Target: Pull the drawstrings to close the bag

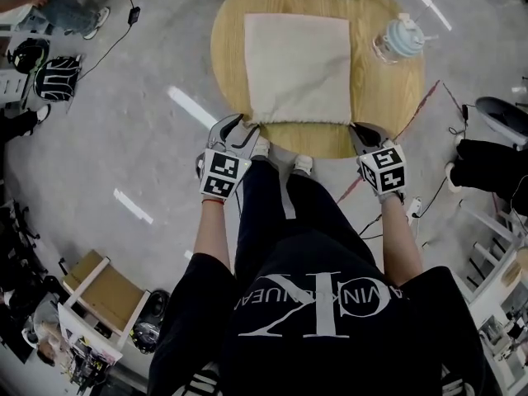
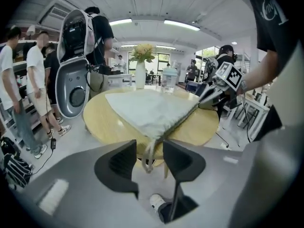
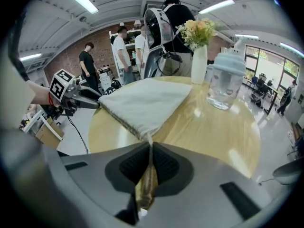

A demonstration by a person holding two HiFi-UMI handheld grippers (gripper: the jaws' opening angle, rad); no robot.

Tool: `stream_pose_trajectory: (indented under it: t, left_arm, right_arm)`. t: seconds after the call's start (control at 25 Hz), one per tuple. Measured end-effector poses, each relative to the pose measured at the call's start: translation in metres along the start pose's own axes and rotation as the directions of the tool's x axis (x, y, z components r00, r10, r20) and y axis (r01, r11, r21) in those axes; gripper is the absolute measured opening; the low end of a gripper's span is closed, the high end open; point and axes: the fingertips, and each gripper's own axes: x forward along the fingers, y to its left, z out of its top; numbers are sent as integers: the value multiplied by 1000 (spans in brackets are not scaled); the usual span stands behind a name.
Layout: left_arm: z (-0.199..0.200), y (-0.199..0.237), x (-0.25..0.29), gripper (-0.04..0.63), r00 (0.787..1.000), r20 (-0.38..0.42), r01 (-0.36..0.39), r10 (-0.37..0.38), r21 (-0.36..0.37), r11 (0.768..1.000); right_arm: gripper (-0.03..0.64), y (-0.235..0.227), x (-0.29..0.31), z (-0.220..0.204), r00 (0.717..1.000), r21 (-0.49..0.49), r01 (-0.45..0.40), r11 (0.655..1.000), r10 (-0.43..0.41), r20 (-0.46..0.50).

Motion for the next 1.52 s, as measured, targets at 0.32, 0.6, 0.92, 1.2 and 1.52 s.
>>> stream_pose_trajectory:
  t: [0.32,0.6,0.92,1.2,1.52]
  left_arm:
    - [-4,-3,5,101,998,-59,-27,26,-12,1000]
    - [-6,1,1,23,986,-159,-48,52,27,998]
    - [36,12,-10,23,976,-137,-100,167,399,911]
    - [97,35,-22,23,977,-28,-169,214,516,840]
    - [149,47,-37,23,995,20,-98,101,486,869]
  right_arm:
    - [26,-2,2,0,999,32,36,999,-35,-13]
    - [21,2,-8,21,995,-58,101,993,-99,31]
    - [20,-11,-32,60,973,-399,228,888,-227,52]
    - [20,-31,-54,109,935,-428,353,832,-303,182]
    - [20,-55,-81,158,889,-299,432,851,-346,299]
